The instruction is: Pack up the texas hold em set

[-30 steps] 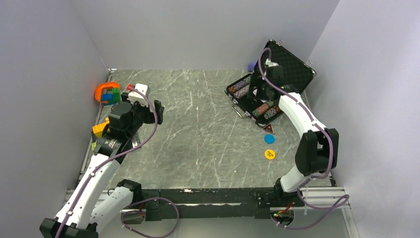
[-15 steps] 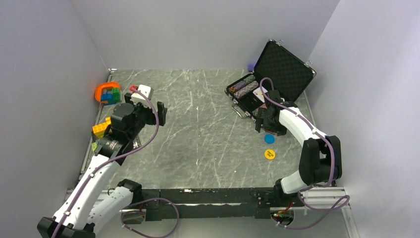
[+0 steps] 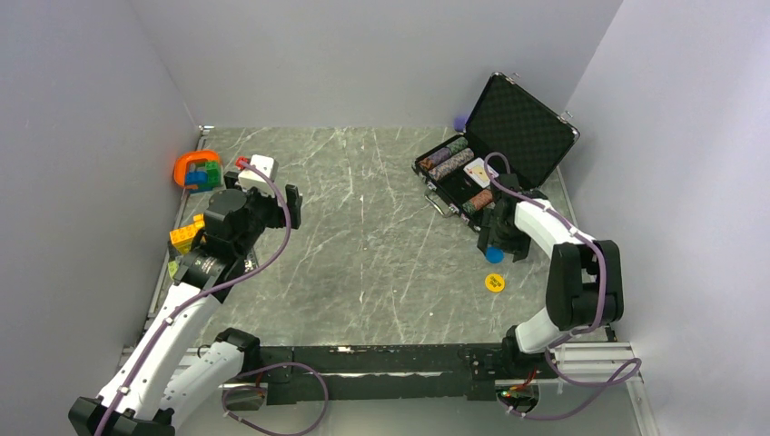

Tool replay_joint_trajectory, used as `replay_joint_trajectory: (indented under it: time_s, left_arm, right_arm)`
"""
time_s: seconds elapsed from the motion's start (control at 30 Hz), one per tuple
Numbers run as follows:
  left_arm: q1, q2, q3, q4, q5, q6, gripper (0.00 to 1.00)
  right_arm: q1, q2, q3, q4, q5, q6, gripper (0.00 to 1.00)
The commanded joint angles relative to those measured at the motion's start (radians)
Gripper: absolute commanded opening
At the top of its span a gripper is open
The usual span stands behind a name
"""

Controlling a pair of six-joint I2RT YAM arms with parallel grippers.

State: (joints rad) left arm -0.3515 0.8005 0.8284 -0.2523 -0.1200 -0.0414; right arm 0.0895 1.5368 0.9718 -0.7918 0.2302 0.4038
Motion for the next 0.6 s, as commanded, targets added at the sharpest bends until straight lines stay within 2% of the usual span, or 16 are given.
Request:
replay_joint_trajectory:
  time_s: [0.0, 0.33, 0.57]
  left_arm:
    - [-0.004, -0.001, -0.003, 0.024, -0.018, -0.003, 0.98]
    - [-0.004, -0.001, -0.001, 0.024, -0.014, -0.003, 0.98]
    - [-0.004, -0.004, 0.000, 0.022, -0.012, -0.003, 0.98]
  right_arm:
    - [-0.025, 0.009, -0.022, 0.051, -0.026, 0.004, 0.74]
    - [-0.038, 0.057, -0.028, 0.123, -0.075, 0.003, 0.73]
    - [-0.038, 0.091, -0.032, 0.127, -0.026, 0.013, 0.66]
